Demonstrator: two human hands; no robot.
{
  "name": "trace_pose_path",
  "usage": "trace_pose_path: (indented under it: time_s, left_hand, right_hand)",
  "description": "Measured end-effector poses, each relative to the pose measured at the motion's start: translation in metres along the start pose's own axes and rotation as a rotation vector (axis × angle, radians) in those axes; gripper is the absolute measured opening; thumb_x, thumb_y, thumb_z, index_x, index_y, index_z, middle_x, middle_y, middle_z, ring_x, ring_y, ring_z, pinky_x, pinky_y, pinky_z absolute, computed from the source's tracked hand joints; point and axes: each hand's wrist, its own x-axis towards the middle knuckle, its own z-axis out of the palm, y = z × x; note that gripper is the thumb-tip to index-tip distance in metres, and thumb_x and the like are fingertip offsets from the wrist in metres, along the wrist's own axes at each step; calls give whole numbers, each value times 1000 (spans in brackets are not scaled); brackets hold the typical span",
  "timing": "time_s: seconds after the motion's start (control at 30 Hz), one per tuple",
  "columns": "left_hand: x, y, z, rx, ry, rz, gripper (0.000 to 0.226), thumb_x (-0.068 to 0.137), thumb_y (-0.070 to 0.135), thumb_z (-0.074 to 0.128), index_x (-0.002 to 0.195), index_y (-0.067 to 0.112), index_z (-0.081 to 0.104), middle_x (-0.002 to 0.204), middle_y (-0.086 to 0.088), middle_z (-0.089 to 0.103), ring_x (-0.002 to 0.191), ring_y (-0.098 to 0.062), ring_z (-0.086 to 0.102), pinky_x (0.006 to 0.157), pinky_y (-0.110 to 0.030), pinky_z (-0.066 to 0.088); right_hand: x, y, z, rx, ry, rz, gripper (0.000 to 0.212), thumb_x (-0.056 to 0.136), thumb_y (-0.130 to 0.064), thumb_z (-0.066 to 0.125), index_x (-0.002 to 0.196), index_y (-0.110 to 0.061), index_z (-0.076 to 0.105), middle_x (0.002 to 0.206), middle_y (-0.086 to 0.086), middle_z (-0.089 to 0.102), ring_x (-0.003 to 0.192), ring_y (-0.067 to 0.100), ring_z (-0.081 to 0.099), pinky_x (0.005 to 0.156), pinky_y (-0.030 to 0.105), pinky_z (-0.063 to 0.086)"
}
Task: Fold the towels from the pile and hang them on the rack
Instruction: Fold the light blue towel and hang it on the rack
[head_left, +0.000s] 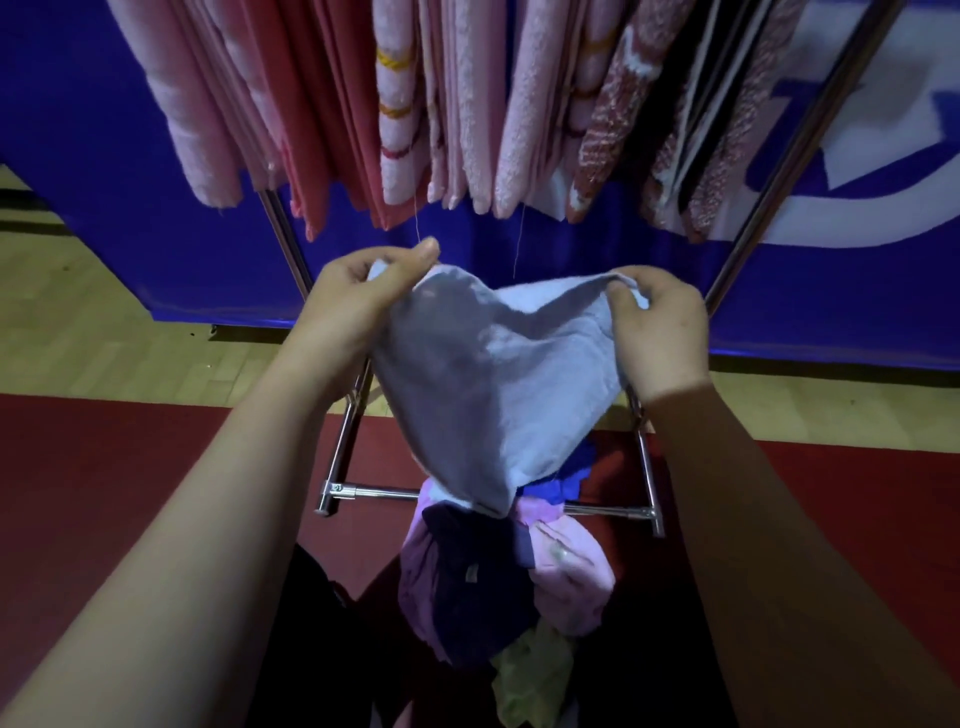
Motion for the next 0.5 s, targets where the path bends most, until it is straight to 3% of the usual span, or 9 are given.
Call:
trace_pose_path:
  time_s: [0.07,0.2,0.3,0.37,0.5]
  left_hand:
    - [-9,11,2,87,2,26,39,75,55,74,81,17,75,71,2,65,64,-7,60,67,-24,48]
    - [-32,43,-3,339,-143,74,39,62,46,83,81,14,72,76,2,69,72,-5,62,71,-25,50]
    - [-48,78,-16,497,-215,82,44,58,54,82,82,19,73,82,0,73,77,-9,66,76,-33,52]
    - [-55,102,-21,541,-247,123,44,56,56,82,81,20,75,79,3,73,77,-5,64,82,-30,51]
    - [-67,144,-19,582,-162,240,31,62,45,85,79,21,77,77,5,74,74,1,60,78,-21,48]
  right_hand:
    - [-5,-12,-11,-15,14,-42,23,93,-16,55,107,-11,72,104,1,72,102,14,63,89,23,46]
    - [-9,-43,-47,-96,72,-98,23,93,-17,56,108,-14,73,106,1,72,103,14,62,78,15,37]
    - [-7,-65,-78,-148,118,-120,25,93,-19,56,110,-13,73,111,5,72,108,20,62,80,19,40]
    - [-5,-83,-96,-155,143,-136,25,92,-22,56,109,-15,74,109,5,72,106,22,62,77,23,42]
    - [-6,-121,-127,-188,203,-146,24,93,-26,56,108,-18,74,105,5,72,101,23,63,68,21,35]
